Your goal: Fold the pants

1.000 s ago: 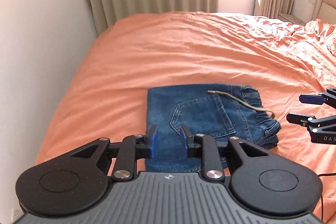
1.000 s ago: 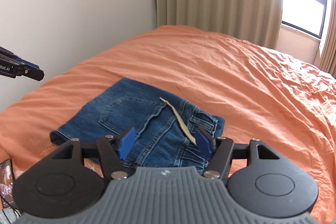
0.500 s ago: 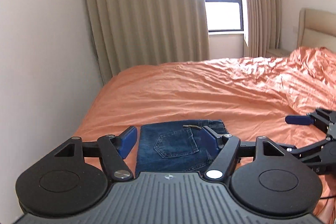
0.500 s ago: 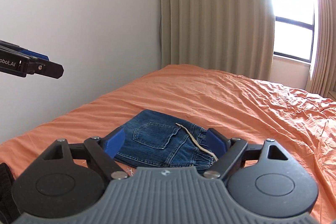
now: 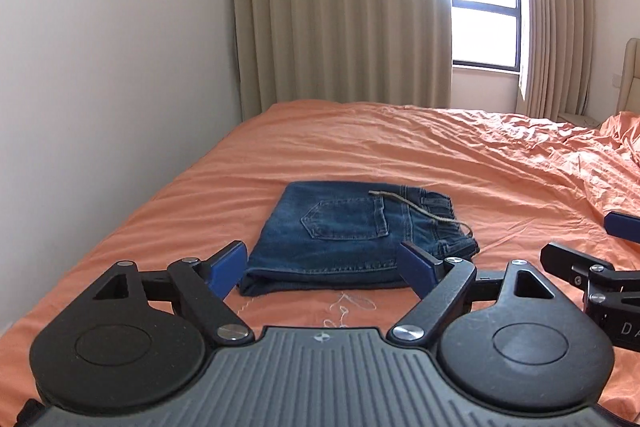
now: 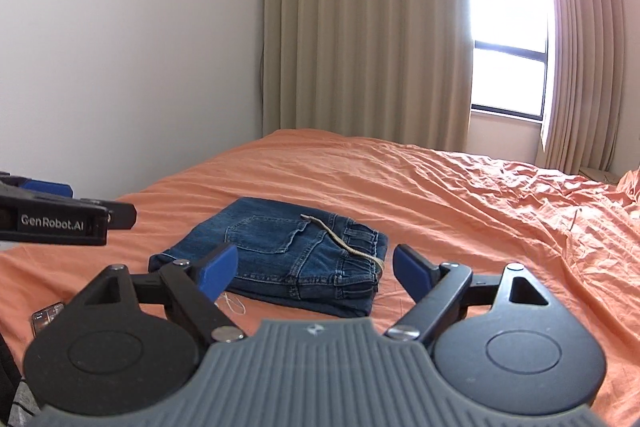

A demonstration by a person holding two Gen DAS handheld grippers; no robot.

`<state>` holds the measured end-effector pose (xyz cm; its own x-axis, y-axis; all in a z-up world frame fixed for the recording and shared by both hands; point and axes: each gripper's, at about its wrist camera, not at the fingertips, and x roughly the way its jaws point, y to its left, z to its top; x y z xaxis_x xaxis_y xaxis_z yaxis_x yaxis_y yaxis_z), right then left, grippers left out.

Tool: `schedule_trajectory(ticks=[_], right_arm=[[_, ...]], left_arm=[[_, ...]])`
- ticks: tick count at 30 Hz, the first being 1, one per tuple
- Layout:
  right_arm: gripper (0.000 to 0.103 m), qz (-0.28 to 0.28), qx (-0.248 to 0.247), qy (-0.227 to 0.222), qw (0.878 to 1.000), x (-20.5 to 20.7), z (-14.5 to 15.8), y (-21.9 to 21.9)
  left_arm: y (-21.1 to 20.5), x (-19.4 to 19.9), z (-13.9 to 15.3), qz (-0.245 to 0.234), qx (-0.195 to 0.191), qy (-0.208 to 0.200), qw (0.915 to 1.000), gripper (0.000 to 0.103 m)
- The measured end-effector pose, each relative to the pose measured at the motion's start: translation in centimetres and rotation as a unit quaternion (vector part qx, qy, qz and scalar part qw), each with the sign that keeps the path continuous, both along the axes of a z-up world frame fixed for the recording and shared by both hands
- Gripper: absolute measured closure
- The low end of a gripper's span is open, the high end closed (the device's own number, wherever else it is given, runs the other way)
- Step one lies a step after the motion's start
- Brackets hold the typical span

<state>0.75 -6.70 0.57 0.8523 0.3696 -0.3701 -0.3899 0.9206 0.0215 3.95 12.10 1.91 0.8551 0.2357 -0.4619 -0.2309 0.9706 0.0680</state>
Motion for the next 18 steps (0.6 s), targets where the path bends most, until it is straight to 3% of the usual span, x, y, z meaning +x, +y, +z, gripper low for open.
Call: schedule_trajectory(ticks=[7,18], right_arm=[[0.022,-0.02,0.014,0.069,0.997,2.1,-3.5,0.0],[0.022,-0.032,0.018,0.105,0.994,3.8,-5.3,-0.1]], left_arm=[[0.0,1.1,-4.2,0.016,-0.018,0.051,0.9984,0.004],[-1.2,1.3,-5.7,0.013,-0.02,0.098,0.9949,0.004]])
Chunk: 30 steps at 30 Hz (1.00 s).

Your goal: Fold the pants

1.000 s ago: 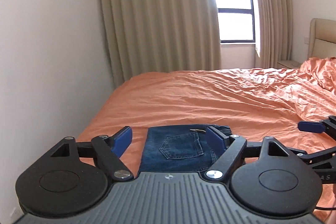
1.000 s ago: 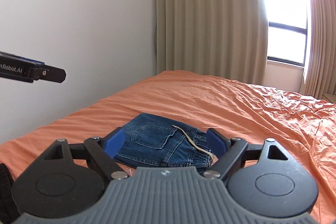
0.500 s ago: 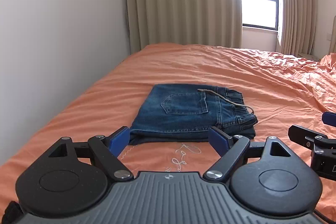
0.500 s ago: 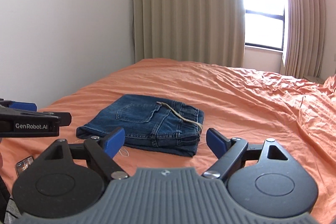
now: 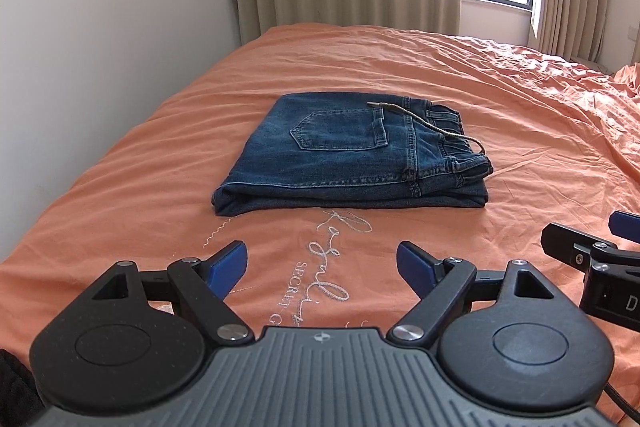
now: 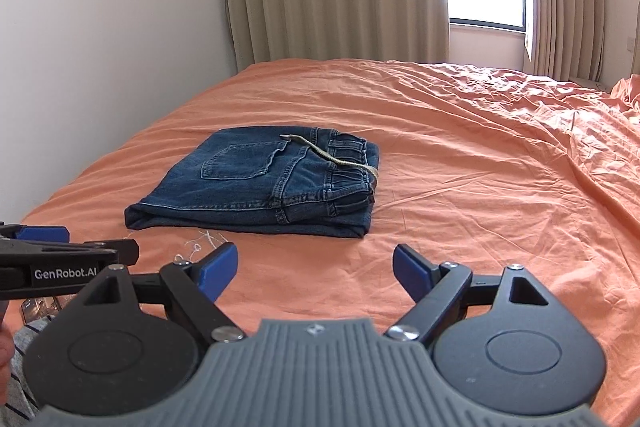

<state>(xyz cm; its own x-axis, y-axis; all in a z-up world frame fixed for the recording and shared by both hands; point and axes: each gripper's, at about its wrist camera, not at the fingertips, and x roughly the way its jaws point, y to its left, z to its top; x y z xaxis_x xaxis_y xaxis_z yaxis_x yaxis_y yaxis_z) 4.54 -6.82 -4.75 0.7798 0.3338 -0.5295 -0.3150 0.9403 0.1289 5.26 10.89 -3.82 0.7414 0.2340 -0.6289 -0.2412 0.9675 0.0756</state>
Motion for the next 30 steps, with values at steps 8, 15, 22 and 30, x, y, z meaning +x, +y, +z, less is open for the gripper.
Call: schedule_trajectory(ticks=[8,15,22,30], right_arm=[[0.022,0.003,-0.002,-0.009,1.0,-0.48,0.49,0.06],[0.022,-0.001,0.002,-0.01,1.0,-0.54,0.63,-0.36],[0.022,0.002,0.004,-0.01,1.0,-0.55,0.6,-0.51],[0.022,0.001,0.005,-0.009,1.0,-0.69,0.68,-0.79]], left_arm=[[-0.09,-0.19,0.32,0.001,0.0,-0.001,1.0,0.004],[-0.19,-0.14,0.6,-0.005,0.001,-0.002,1.0,0.004],[-0.57,-0.12,0.71,-0.007,0.009,-0.001,0.9999,0.004],[-0.88,-0.11,0.8,-0.009,0.01,-0.001,0.9999,0.004]])
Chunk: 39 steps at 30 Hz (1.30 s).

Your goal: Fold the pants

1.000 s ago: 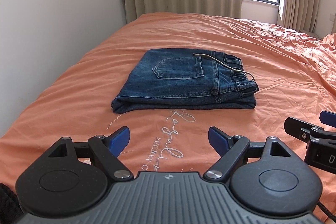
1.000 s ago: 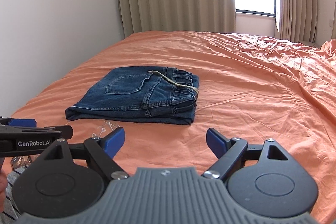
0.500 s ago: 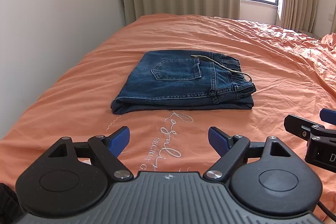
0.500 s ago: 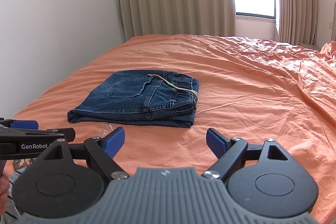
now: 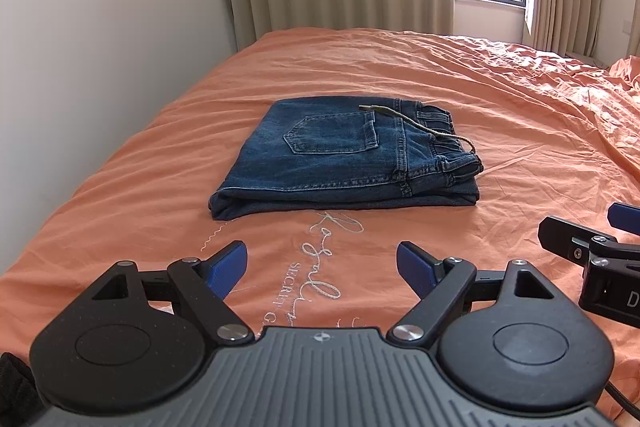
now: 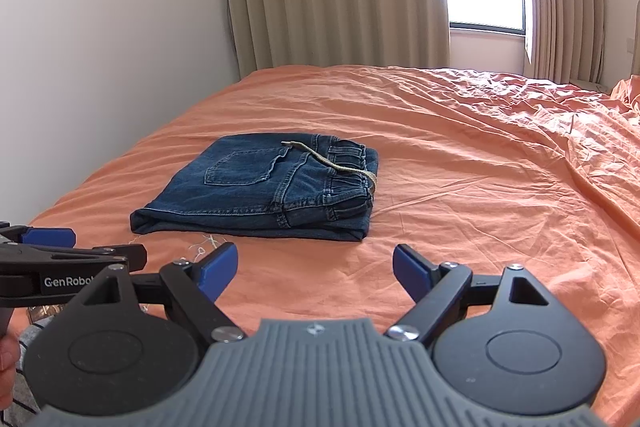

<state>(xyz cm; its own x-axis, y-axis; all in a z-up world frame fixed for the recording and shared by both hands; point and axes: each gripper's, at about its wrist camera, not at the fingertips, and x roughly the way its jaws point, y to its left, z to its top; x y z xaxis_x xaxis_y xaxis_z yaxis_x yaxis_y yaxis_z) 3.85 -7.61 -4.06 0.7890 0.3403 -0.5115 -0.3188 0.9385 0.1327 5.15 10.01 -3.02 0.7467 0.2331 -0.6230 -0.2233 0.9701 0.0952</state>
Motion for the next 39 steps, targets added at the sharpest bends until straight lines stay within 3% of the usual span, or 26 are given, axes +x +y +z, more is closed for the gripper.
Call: schedule_trajectory(ticks=[39], right_arm=[[0.022,0.008,0.001,-0.004,1.0,-0.4,0.5,-0.3]], left_arm=[[-0.5,-0.7,1.3,-0.002,0.014,-0.029,0.9995,0.004]])
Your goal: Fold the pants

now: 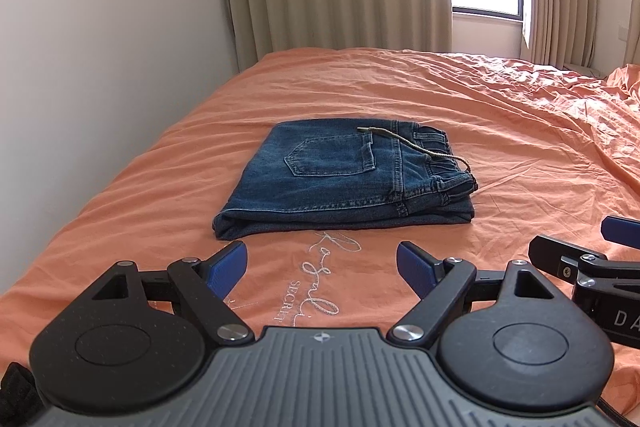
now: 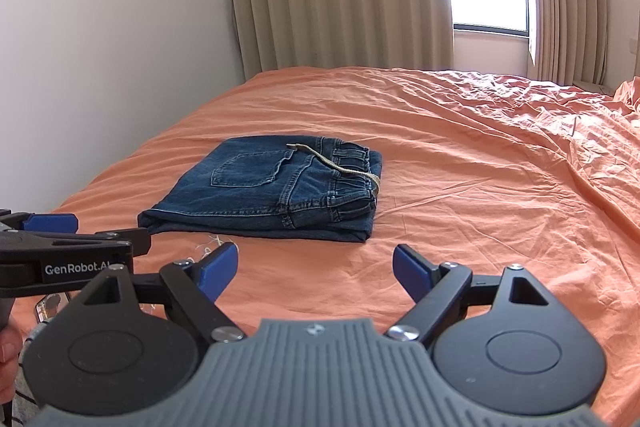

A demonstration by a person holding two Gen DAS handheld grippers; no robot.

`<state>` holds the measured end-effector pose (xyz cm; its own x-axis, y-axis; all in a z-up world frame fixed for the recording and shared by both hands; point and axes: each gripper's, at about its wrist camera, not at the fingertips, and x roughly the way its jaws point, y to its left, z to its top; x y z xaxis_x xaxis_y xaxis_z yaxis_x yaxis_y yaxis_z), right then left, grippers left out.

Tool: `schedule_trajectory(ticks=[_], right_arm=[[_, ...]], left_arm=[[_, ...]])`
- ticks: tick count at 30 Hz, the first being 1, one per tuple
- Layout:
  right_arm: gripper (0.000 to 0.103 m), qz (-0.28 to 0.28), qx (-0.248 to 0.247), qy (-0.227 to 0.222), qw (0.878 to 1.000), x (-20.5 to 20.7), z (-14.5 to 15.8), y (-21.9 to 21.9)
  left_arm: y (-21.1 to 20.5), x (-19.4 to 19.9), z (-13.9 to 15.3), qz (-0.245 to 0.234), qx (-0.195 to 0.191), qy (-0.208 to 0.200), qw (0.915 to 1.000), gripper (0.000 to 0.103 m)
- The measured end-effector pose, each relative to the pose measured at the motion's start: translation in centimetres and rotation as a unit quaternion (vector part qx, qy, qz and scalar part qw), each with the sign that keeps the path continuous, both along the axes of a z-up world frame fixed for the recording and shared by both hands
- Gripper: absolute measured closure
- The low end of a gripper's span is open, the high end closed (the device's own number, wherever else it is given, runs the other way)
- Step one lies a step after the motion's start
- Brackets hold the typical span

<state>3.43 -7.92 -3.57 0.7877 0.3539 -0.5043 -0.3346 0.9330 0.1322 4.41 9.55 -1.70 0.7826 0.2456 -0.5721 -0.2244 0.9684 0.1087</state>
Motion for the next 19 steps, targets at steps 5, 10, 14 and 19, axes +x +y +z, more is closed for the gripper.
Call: schedule_trajectory(ticks=[5,10,14,19], right_arm=[[0.022,0.002,0.001,-0.003,1.0,-0.31,0.22,0.0],[0.022,0.004,-0.002,-0.004,1.0,-0.38,0.43,0.07],[0.022,0.004,0.001,-0.004,1.0,-0.41,0.55,0.0],[0.022,0.004,0.001,-0.003,1.0,-0.27,0.61,-0.07]], left_arm=[[0.12,-0.06,0.34,-0.001,-0.011,-0.004,0.9999,0.004],[-0.22,-0.06,0.43,-0.003,0.0,-0.006,1.0,0.004],[-0.35,-0.03,0.48,-0.004,0.002,-0.006,1.0,0.004],[-0.41,-0.07,0.57,-0.007,0.002,-0.01,0.9999,0.004]])
